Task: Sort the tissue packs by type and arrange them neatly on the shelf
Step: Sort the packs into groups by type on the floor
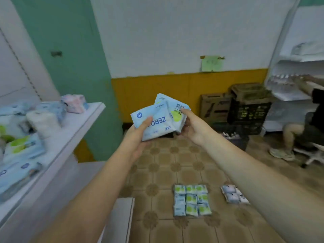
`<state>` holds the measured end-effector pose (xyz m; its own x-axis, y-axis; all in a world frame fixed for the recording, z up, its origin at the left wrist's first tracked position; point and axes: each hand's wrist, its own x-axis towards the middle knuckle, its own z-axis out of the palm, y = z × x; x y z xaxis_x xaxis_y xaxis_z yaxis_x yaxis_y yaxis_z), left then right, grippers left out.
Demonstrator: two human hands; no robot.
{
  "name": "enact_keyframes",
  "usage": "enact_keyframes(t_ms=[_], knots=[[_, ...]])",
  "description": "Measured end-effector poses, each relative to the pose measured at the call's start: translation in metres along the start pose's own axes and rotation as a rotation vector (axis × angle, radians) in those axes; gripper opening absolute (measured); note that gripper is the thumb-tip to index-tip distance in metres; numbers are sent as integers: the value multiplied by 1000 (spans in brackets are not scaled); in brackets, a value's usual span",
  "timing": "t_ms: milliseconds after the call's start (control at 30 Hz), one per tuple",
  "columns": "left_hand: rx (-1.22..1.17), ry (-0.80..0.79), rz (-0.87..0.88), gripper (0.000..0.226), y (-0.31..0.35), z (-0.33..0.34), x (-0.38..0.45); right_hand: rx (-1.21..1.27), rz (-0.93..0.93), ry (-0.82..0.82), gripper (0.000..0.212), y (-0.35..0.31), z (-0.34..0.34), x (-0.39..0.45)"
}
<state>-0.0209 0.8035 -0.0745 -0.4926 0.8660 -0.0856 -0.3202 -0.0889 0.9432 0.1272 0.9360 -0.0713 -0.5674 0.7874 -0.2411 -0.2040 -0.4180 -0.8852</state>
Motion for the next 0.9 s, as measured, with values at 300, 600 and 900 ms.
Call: enact_keyframes(t_ms=[300,600,900], knots=[[158,84,-362,31,-178,77,102,-119,116,533,35,38,-249,79],[141,196,-758,32,-303,65,181,-56,353,526,44,127,-352,159],[237,36,-858,36,-408,44,320,-29,499,690,44,186,-400,306]])
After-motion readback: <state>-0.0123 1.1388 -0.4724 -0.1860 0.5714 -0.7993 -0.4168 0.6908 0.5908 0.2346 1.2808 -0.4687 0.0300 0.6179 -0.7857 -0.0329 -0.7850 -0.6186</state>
